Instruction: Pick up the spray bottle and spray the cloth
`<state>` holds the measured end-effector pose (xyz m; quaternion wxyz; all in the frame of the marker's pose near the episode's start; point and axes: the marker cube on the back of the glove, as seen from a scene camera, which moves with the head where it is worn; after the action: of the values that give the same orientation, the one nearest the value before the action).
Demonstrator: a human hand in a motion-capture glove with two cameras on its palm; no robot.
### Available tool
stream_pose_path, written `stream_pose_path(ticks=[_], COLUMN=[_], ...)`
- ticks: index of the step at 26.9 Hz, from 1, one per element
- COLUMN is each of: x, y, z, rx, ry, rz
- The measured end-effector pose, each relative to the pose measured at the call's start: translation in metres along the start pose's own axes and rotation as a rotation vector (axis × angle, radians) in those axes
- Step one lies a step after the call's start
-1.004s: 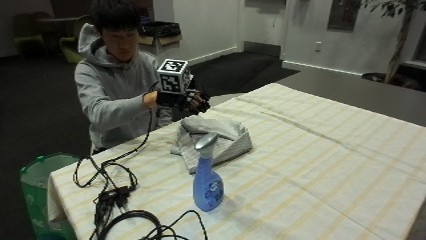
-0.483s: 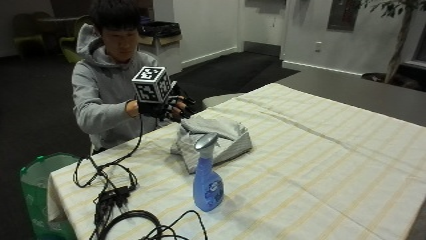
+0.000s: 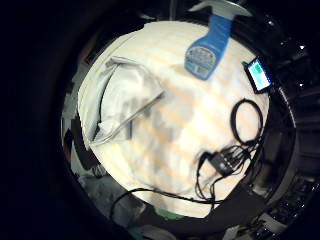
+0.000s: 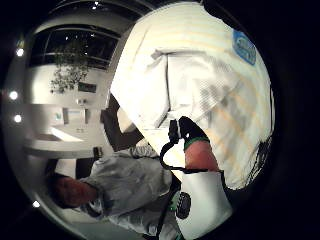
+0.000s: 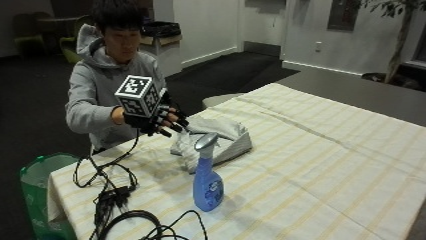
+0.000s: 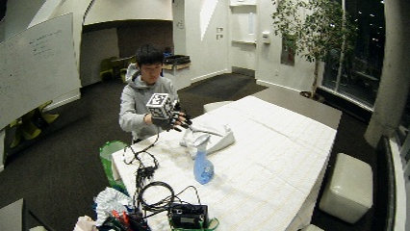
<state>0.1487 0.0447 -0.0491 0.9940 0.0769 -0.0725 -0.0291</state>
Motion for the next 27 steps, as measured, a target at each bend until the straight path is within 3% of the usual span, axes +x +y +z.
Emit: stream_pose_path(ticks=[12,27], x=[0.076,0.114], y=[-0.026,-0.046], z=[-0.025,-0.042], rx=[0.06,-0.01], ry=[-0.161,-0.229], rz=[0.142,0.197])
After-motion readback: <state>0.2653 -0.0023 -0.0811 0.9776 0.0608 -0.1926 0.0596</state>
